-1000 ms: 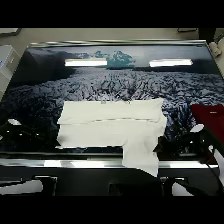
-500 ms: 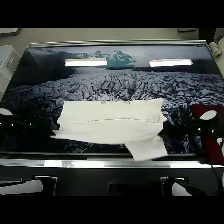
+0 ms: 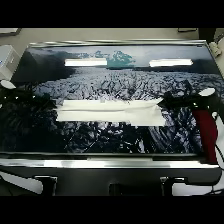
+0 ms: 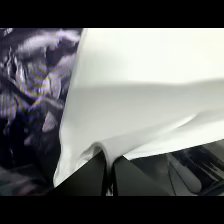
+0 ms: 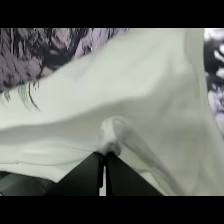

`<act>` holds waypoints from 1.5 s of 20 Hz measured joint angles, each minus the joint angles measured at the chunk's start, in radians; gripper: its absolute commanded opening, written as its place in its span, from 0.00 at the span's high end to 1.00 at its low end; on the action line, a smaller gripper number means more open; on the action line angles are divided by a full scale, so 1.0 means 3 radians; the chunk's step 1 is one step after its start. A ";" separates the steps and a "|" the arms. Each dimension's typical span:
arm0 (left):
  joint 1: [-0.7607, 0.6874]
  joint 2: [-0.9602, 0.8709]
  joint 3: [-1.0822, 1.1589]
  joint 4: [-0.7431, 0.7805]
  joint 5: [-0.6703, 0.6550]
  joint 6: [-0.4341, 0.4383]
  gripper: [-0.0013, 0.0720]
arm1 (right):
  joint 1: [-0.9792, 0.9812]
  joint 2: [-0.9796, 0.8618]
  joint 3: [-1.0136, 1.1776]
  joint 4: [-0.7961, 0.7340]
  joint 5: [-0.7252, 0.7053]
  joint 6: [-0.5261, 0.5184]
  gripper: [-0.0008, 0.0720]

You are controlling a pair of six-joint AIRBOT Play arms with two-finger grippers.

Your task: Fold the clothes and pants, and hang the long-sleeved shirts on hangers.

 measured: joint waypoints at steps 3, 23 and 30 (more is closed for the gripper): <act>-0.0098 -0.0379 0.0394 -0.0003 0.0005 -0.0179 0.95 | 0.0052 -0.0334 0.0198 0.0062 -0.0205 0.0078 0.94; 0.0385 -0.0305 0.1158 -0.0198 -0.1022 -0.0451 0.06 | -0.0623 -0.0786 0.0584 -0.0262 0.0804 0.0060 0.00; 0.0109 0.0047 0.1174 -0.0207 -0.1087 -0.0465 0.07 | -0.0207 -0.0960 0.0553 0.0149 0.0621 -0.0296 0.49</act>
